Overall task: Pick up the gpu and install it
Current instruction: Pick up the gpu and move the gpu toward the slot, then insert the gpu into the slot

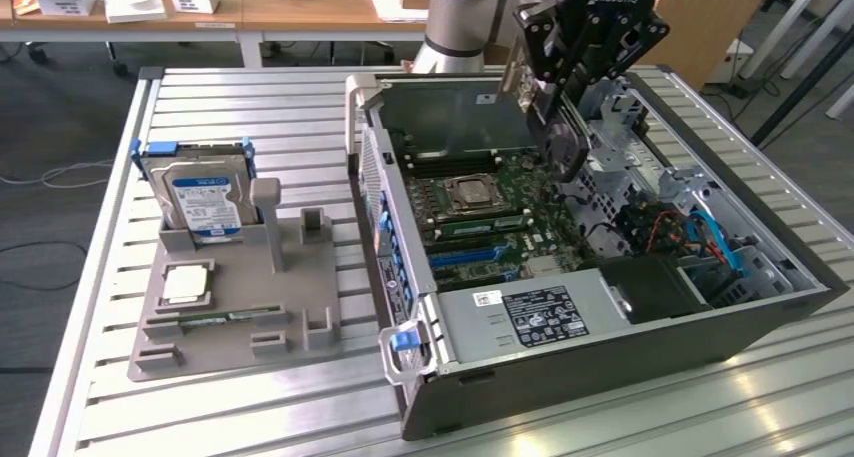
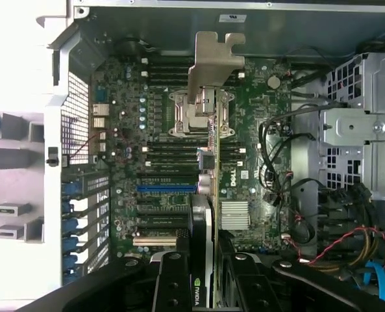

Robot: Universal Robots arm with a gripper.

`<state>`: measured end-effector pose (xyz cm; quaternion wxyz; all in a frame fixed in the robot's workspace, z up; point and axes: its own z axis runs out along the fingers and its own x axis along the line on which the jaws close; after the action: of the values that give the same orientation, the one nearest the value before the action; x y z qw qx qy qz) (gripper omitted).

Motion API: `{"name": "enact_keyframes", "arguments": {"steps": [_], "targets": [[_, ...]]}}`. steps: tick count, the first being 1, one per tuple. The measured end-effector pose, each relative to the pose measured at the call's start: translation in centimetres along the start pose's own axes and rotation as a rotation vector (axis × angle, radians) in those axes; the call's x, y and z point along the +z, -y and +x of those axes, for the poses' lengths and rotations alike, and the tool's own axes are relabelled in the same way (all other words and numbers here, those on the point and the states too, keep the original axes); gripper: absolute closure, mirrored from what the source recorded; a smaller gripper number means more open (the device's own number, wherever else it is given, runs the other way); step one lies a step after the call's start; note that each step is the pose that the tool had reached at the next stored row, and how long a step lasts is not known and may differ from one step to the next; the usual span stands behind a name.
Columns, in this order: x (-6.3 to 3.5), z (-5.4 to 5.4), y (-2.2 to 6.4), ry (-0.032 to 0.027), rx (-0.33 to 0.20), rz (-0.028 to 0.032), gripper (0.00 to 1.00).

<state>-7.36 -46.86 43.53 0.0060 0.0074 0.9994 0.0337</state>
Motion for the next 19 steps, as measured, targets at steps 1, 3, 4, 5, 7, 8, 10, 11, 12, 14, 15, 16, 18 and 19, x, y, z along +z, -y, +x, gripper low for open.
{"name": "enact_keyframes", "arguments": {"steps": [1,3,4,5,7,8,10,11,12,14,15,16,18,19], "targets": [[0.0,-0.21,0.0,-0.0003,-0.002,0.0,0.73],[0.0,-0.43,0.0,-0.0004,-0.004,0.0,0.73],[0.0,-0.43,0.01,-0.0003,-0.004,0.0,0.73],[0.0,-0.46,0.0,-0.0003,-0.004,0.0,0.73],[0.0,-0.48,0.0,-0.0003,-0.004,0.0,0.73],[0.0,-0.48,0.0,-0.0004,-0.004,0.0,0.73],[0.0,-0.48,0.0,-0.0003,-0.004,0.0,0.73],[0.0,-0.48,0.0,-0.0003,-0.004,0.0,0.73],[0.0,-0.49,0.0,-0.0004,-0.004,0.0,0.73],[0.0,-0.49,0.0,-0.0003,-0.004,0.0,0.73],[0.0,-0.49,0.0,-0.0004,-0.004,0.0,0.73],[0.0,-0.49,0.0,-0.0003,-0.004,-0.0001,0.73],[0.01,-0.49,0.0,-0.0004,-0.007,-0.0002,0.73],[0.01,-0.49,0.0,-0.0009,-0.014,-0.0002,0.73]]}}
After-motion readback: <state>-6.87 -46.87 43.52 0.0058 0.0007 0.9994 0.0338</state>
